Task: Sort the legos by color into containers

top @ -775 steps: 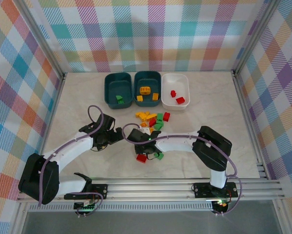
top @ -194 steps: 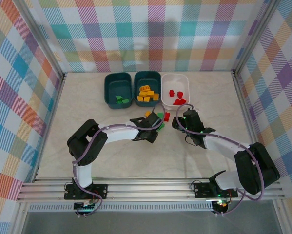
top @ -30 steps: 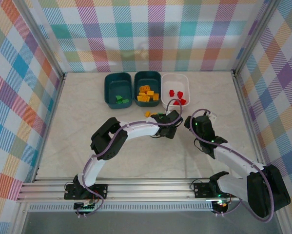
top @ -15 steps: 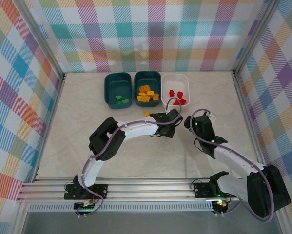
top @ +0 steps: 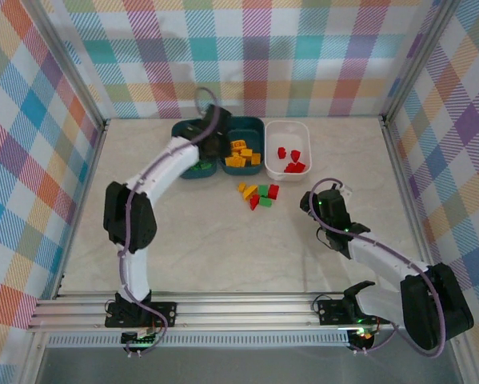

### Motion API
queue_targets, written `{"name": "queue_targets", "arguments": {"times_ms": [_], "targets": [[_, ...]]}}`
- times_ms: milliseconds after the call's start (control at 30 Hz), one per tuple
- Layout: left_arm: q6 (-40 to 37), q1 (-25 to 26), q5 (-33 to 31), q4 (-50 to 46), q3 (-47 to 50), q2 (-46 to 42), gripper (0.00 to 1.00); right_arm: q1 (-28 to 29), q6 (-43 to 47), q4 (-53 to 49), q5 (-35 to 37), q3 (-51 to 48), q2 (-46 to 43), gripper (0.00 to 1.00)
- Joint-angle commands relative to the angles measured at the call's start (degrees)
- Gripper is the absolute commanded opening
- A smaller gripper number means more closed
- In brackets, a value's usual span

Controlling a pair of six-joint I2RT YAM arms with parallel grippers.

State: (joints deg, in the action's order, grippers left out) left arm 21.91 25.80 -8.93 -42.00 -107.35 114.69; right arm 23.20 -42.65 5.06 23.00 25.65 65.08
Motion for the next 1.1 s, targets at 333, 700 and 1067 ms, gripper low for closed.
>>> {"name": "queue_targets", "arguments": {"times_ms": [333, 700, 1067], "targets": [[3.6, -11.9, 9.0, -11.1, -11.5, 14.4, 0.40, -0.3, 2.5, 3.4, -6.1, 2.6, 8.4, 0.84], [2.3, -13.1, 11.7, -9.8, -13.3, 8.1, 0.83, 0.6, 4.7, -0.5, -18.6, 16.3, 20.1, 0.85], [13.3, -11.9, 17.5, 11.8, 35.6, -22.8, 0.85, 3.0, 4.6, -8.2, -20.0, 31.1, 35.6, 0.83]]}}
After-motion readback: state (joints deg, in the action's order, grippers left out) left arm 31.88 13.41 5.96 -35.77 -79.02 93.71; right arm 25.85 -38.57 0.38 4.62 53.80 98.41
